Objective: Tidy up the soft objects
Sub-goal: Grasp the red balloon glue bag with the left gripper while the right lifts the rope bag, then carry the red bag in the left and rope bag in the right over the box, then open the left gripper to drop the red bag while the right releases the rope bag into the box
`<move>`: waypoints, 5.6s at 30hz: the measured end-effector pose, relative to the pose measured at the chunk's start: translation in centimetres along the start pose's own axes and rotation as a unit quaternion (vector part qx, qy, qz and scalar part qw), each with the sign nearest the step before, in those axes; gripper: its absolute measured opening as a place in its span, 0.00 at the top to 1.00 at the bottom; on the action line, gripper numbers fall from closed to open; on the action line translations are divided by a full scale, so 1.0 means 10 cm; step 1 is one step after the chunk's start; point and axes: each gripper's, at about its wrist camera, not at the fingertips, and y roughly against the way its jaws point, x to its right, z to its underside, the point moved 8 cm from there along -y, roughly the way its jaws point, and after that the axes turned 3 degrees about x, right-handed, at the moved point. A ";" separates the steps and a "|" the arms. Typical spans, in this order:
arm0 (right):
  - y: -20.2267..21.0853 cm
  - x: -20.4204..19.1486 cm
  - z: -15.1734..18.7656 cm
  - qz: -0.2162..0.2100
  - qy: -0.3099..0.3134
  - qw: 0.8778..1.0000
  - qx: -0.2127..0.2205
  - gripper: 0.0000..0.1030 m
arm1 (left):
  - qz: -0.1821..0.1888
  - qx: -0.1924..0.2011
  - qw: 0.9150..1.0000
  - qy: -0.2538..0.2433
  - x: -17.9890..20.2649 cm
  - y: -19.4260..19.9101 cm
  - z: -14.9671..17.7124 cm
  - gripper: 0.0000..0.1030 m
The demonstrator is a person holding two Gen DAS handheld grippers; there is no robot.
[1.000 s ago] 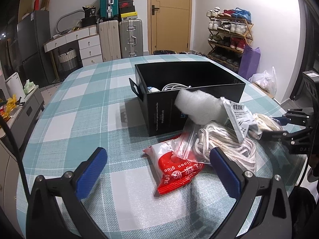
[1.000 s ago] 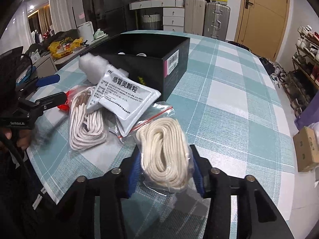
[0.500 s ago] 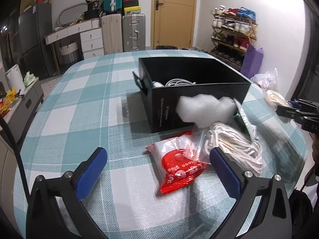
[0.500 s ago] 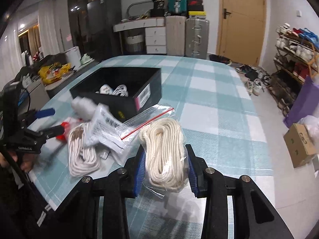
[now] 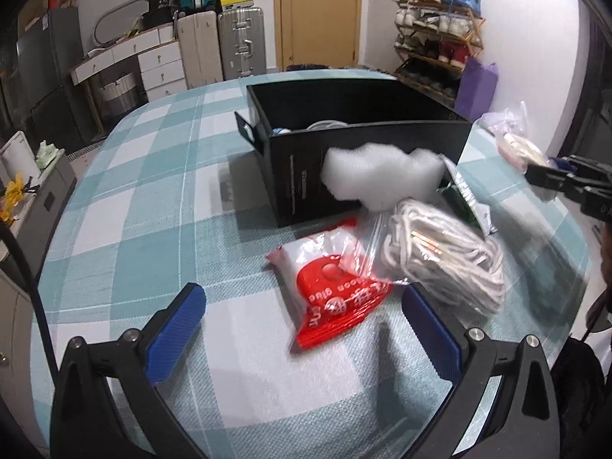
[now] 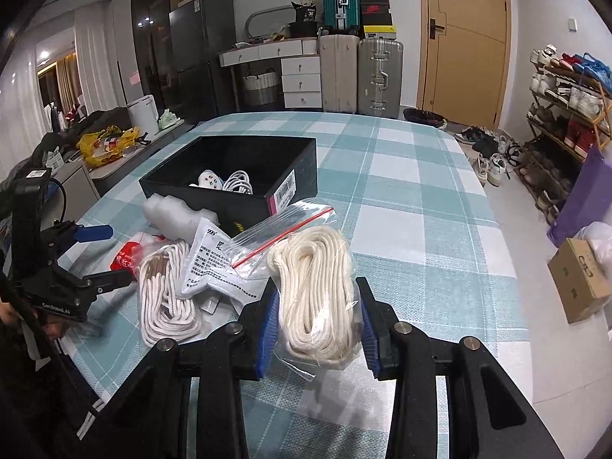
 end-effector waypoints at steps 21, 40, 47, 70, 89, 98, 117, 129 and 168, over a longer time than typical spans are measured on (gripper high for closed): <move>-0.17 -0.25 0.04 -0.021 0.023 0.999 -0.018 0.64 | -0.017 -0.022 1.000 0.013 0.00 -0.17 -0.05 0.40; -0.11 -0.37 0.00 -0.022 0.034 0.999 -0.007 0.64 | -0.022 0.003 1.000 0.012 -0.04 0.02 0.00 0.57; -0.03 -0.40 -0.06 -0.016 0.042 0.999 0.008 0.64 | -0.021 0.017 0.999 0.028 -0.13 0.12 0.07 0.57; 0.08 -0.41 -0.15 -0.021 0.029 0.999 0.038 0.64 | -0.007 0.075 0.996 0.050 -0.22 0.41 -0.15 0.57; 0.07 -0.60 -0.44 -0.030 0.010 0.997 0.069 0.64 | 0.026 0.122 0.992 0.010 0.07 0.52 -0.76 0.57; 0.25 -0.52 -0.84 -0.040 -0.017 0.993 0.106 0.64 | 0.029 0.138 0.990 0.011 0.05 0.57 -0.96 0.57; -0.35 -0.53 -1.03 -0.038 -0.010 0.997 0.069 0.64 | 0.034 0.109 0.993 0.009 0.08 0.06 -1.19 0.57; -0.79 -0.58 -1.07 -0.033 0.013 0.999 0.039 0.64 | 0.033 0.085 0.996 0.007 0.08 -0.24 -1.23 0.57; -0.31 -0.19 -0.67 -0.033 -0.027 0.998 0.045 0.01 | 0.024 0.125 0.991 0.032 -0.07 0.25 -0.98 0.00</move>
